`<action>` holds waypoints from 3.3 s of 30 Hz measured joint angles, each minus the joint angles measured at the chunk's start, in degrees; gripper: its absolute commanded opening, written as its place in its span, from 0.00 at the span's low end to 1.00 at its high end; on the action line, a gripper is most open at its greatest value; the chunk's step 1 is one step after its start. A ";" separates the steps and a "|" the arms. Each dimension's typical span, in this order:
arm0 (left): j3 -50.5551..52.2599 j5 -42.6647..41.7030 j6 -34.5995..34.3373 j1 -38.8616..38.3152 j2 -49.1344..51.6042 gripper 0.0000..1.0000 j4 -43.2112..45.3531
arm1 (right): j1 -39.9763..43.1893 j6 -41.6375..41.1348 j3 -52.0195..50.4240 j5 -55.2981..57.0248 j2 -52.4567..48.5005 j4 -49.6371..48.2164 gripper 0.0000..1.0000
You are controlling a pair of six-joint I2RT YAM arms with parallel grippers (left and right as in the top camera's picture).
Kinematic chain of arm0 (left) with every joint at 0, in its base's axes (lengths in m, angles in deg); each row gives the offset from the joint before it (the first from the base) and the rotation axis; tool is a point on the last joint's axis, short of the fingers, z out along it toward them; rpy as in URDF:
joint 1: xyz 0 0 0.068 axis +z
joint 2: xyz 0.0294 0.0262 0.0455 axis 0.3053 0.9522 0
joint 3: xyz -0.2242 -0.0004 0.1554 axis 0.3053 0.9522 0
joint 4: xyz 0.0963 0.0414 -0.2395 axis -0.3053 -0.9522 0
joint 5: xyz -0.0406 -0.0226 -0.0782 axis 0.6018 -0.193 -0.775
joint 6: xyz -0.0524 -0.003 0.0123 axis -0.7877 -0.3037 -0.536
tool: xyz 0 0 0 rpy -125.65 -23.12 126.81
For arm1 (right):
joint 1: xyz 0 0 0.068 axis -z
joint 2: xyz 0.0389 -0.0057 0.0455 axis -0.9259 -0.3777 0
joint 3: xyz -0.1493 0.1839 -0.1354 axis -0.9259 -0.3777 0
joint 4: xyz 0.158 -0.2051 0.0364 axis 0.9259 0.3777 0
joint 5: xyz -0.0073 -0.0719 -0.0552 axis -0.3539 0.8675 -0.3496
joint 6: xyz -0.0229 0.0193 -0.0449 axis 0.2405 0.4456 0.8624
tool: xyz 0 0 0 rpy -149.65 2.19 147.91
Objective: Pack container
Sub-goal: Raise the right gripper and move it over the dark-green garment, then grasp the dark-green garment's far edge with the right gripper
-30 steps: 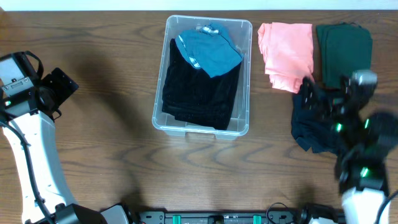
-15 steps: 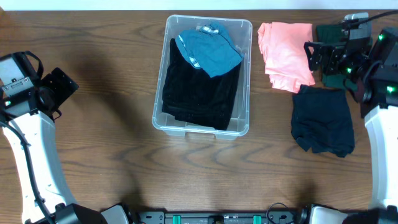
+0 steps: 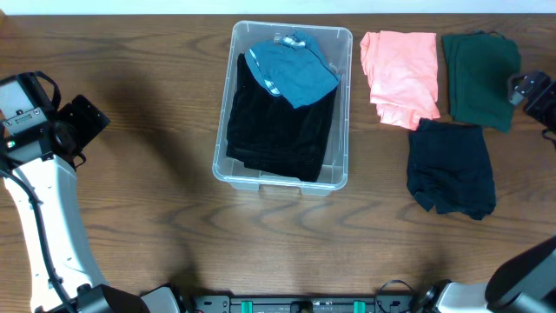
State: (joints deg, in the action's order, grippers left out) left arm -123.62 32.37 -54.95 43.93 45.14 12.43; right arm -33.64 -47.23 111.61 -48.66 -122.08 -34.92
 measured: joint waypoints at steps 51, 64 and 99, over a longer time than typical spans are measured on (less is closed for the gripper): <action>0.00 0.00 0.02 0.00 0.00 0.98 0.00 | 3.13 13.99 42.38 -1.92 -51.32 10.10 0.99; 0.00 0.02 0.02 0.00 0.00 0.98 0.00 | 3.17 6.64 44.26 -6.75 -53.83 7.32 0.99; 0.00 0.02 0.02 0.00 0.00 0.98 0.02 | 3.15 10.80 44.46 -18.51 -56.70 15.28 0.10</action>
State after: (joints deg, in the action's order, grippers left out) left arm -123.62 32.39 -54.93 43.93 45.14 12.45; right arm -30.49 -36.43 156.07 -67.17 -178.77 -19.64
